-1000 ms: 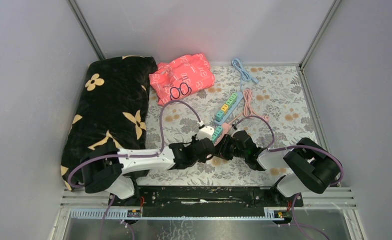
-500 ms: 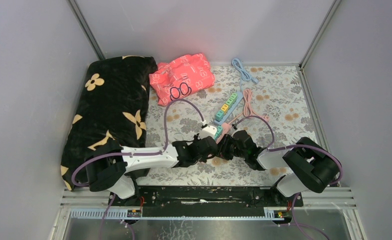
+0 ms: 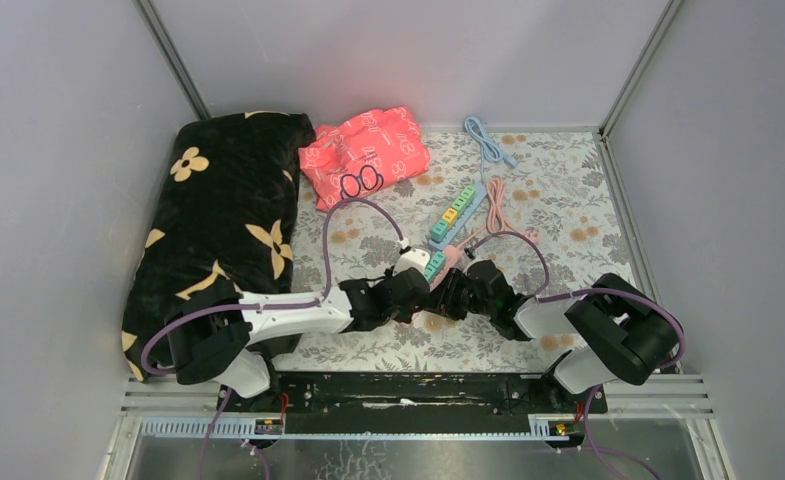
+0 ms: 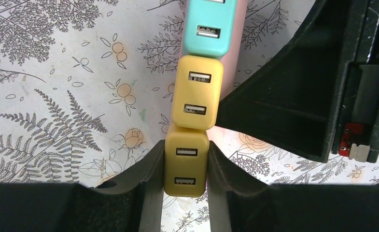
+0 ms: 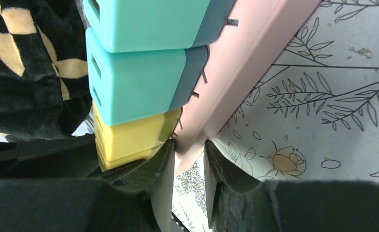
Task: Insert the plug
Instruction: Insert the plug into the socket.
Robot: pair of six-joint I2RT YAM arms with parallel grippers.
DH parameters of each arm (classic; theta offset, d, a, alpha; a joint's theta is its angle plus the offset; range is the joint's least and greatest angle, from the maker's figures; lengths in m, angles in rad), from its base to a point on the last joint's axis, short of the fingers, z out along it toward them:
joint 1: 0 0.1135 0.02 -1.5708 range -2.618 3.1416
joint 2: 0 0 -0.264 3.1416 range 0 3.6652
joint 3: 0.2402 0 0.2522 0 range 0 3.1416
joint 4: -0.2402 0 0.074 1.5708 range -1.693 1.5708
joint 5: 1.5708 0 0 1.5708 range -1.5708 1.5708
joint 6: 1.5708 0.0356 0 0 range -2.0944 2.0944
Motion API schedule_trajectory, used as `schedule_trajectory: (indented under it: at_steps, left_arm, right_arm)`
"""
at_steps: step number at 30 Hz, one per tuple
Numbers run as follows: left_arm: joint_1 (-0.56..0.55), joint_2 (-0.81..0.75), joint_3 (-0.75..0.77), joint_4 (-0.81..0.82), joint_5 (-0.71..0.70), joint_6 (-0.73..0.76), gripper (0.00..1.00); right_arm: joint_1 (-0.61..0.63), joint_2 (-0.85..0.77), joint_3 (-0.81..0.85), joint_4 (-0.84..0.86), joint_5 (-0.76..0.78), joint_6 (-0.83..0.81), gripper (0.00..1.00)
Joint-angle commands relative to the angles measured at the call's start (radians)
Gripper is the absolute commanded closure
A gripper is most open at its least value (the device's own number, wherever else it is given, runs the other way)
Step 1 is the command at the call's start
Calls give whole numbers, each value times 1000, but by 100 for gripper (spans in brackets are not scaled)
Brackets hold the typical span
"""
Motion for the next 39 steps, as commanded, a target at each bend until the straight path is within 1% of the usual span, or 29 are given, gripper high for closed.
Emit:
schedule_trajectory:
  at_steps: [1,7,12,15,19,23,26,31,33,34,35,39]
  left_arm:
    - [21,96,-89,-144,203,-64,100]
    - [16,171,-54,-141,239,-55,100]
    - [14,186,-52,-147,240,-58,100]
    - [14,179,-45,-158,233,-58,100]
    - [14,169,-27,-167,222,-55,100]
    - [13,148,3,-185,207,-50,88]
    - [13,123,30,-192,195,-47,83]
    - [13,82,81,-216,176,-42,65]
    - [13,59,94,-219,171,-39,60]
    - [13,45,100,-220,166,-38,55]
    - [14,35,107,-226,158,-38,50]
    - [15,-16,137,-256,119,-34,37]
  right_arm:
    - [23,63,28,14,3,-19,70]
    - [24,56,23,18,4,-19,70]
    - [22,51,25,18,6,-24,70]
    - [23,51,29,22,2,-29,68]
    - [22,25,21,24,13,-38,62]
    - [22,-15,11,30,21,-54,59]
    - [23,-27,4,31,31,-55,58]
    - [23,-65,-1,5,50,-62,57]
    - [23,-92,-6,-10,61,-72,56]
    - [23,-104,-11,-13,70,-75,55]
    - [23,-117,-16,-18,79,-76,54]
    - [23,-180,-27,-70,122,-107,49]
